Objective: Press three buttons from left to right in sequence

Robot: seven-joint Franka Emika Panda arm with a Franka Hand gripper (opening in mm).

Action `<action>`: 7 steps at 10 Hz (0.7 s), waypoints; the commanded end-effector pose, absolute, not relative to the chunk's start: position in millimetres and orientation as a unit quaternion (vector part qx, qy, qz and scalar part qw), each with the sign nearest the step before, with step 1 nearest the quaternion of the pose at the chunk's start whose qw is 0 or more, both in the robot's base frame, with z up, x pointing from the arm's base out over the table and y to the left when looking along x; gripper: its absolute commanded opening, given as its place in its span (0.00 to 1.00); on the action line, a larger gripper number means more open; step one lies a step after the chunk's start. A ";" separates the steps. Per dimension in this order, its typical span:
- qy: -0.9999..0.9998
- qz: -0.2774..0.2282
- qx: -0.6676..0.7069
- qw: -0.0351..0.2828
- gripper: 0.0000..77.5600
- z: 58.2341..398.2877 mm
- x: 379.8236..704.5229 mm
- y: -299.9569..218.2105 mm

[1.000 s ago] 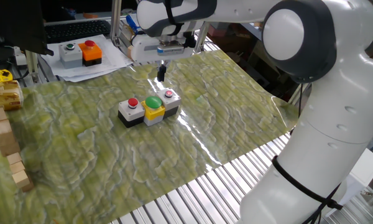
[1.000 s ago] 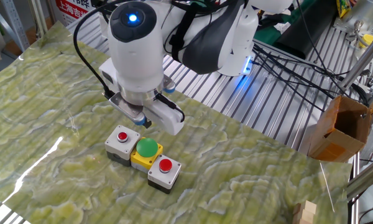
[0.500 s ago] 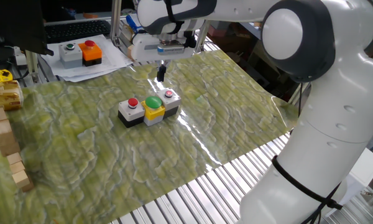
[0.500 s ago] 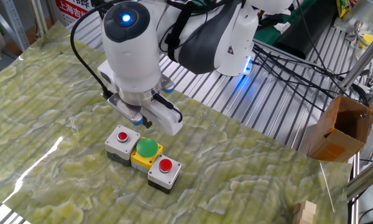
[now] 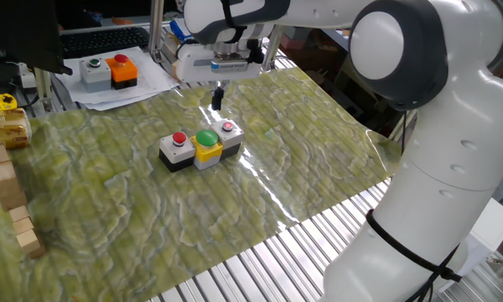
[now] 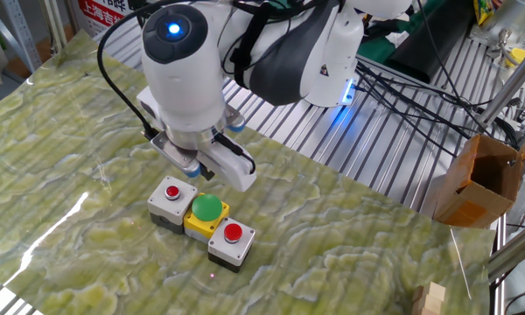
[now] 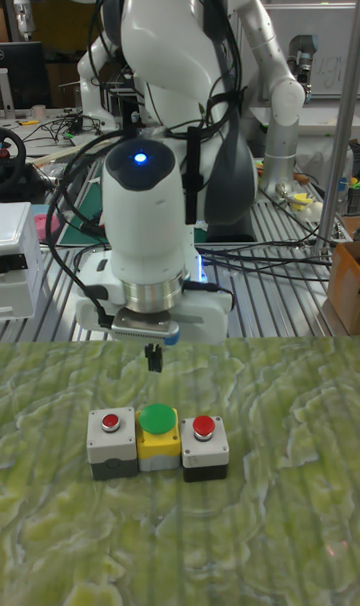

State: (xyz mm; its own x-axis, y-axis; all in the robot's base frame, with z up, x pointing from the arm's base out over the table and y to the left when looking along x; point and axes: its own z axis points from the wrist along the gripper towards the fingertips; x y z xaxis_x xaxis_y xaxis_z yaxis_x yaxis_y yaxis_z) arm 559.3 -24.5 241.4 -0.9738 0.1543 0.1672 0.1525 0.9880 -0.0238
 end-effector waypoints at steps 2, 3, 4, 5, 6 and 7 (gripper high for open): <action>-0.991 0.006 -0.105 0.077 0.02 229.8 564.2 14.6; -0.991 0.007 -0.107 0.076 0.02 227.5 564.8 17.5; -0.991 0.007 -0.115 0.073 0.02 213.2 570.2 29.9; -0.990 0.006 -0.118 0.073 0.02 204.7 574.5 34.1; -0.990 0.006 -0.120 0.072 0.02 196.3 578.1 38.2; -0.990 0.005 -0.122 0.071 0.02 188.8 580.7 42.0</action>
State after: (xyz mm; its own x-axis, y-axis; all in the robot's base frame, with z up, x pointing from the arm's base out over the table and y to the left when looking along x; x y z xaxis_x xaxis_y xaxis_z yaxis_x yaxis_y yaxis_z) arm 572.2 31.6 199.6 -0.9633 0.2238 0.1483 0.2219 0.9746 -0.0296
